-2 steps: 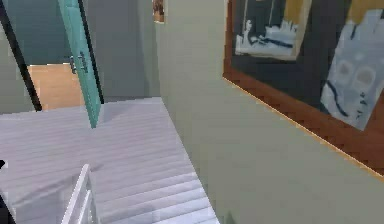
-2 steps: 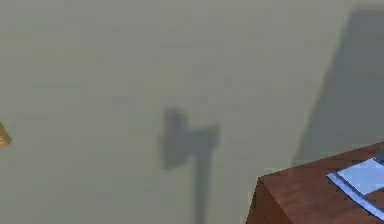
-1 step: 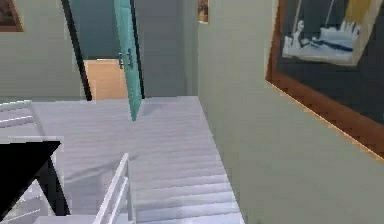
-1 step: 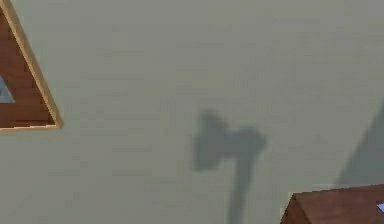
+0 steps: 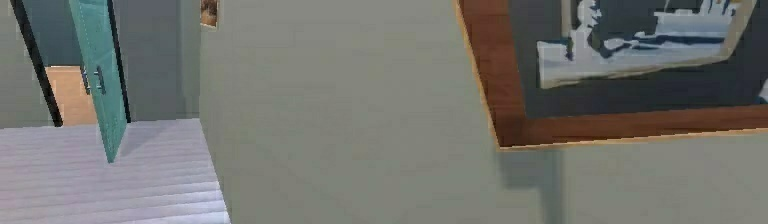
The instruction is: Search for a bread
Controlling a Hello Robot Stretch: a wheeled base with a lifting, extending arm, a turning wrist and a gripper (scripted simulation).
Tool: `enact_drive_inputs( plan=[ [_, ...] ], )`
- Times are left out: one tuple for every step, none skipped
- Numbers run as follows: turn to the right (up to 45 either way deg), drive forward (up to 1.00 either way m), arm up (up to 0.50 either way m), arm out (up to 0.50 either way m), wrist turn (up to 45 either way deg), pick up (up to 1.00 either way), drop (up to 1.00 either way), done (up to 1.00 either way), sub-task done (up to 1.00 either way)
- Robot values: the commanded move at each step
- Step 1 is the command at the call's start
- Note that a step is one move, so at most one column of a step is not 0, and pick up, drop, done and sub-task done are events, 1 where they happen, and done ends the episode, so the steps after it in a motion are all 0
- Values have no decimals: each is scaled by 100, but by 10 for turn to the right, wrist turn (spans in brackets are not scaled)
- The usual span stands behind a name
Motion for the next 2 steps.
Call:
enact_drive_inputs(
  plan=[
    [-330,0,0,0,0,0,0,0,0],
    [0,100,0,0,0,0,0,0,0]
  ],
)
